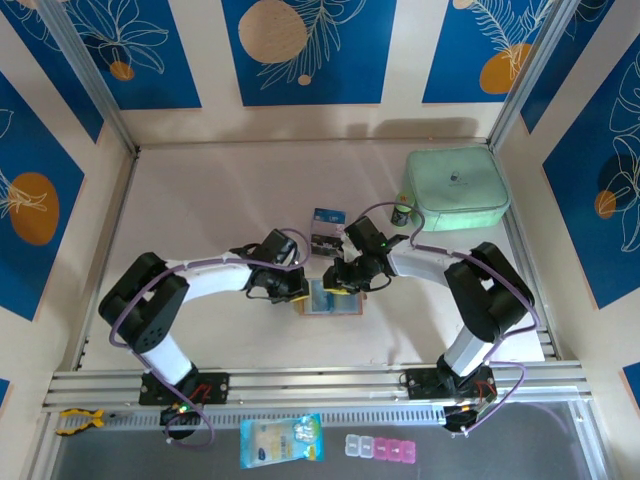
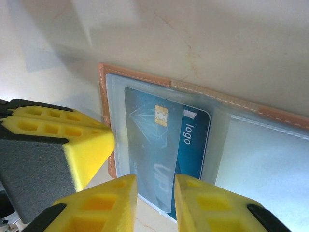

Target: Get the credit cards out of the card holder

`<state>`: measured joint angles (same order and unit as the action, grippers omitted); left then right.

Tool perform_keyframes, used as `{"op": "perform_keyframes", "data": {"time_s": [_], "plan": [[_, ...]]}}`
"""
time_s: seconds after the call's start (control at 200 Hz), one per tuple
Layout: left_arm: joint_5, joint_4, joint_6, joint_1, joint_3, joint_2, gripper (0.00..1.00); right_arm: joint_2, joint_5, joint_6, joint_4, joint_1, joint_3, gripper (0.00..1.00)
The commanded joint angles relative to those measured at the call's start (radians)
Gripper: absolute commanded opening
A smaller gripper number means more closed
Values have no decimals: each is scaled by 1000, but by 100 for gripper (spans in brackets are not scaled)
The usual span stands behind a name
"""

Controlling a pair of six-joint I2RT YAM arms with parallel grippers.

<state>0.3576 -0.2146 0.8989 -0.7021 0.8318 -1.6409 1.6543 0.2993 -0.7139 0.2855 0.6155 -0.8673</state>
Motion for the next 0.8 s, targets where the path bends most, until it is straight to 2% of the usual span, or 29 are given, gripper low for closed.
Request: {"op": "perform_keyframes", "data": {"time_s": [0.0, 0.245, 0.425, 0.795], "plan": [[-6, -51, -25, 4, 41, 39, 10, -26, 14, 13, 34, -2, 10, 27], [27, -20, -14, -27, 56, -9, 8, -2, 12, 16, 34, -7, 7, 27], [-1, -38, -26, -28, 50, -23, 5, 14, 15, 16, 27, -8, 6, 27], [-1, -29, -29, -27, 30, -64, 5, 41, -12, 24, 41, -8, 1, 28]]}}
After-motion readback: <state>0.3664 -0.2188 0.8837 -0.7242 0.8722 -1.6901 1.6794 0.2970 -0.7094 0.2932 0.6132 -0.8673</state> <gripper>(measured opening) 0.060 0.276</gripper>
